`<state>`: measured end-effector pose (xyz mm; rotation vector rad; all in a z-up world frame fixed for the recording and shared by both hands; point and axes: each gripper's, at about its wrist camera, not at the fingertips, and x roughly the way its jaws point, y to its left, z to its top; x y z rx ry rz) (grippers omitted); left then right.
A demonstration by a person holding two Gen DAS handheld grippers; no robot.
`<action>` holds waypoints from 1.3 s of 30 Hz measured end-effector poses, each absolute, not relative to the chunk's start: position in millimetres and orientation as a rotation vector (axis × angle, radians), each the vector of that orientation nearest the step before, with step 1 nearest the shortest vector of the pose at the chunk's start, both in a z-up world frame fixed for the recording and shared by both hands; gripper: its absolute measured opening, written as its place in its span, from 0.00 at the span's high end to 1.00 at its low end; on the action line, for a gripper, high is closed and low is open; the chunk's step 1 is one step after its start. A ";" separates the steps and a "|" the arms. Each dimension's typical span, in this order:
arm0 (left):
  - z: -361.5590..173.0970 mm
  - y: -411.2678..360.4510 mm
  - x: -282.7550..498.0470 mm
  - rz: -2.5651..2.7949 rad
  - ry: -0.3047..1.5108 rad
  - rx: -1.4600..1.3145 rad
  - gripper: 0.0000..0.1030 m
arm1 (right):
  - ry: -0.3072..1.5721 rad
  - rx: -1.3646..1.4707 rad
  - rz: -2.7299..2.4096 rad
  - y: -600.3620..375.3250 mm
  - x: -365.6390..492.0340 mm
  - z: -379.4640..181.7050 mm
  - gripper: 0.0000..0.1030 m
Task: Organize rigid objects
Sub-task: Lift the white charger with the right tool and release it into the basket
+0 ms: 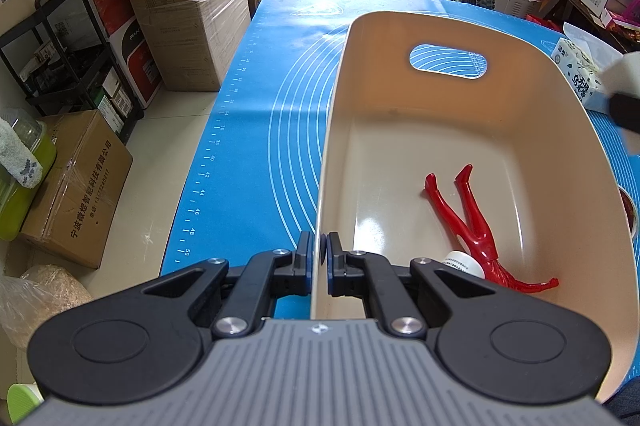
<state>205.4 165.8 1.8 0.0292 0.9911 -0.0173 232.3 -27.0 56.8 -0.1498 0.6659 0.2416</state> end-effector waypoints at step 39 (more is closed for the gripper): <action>2.0 167.1 206.7 -0.018 0.996 0.036 0.92 | 0.961 -0.171 0.319 14.4 248.0 7.9 0.31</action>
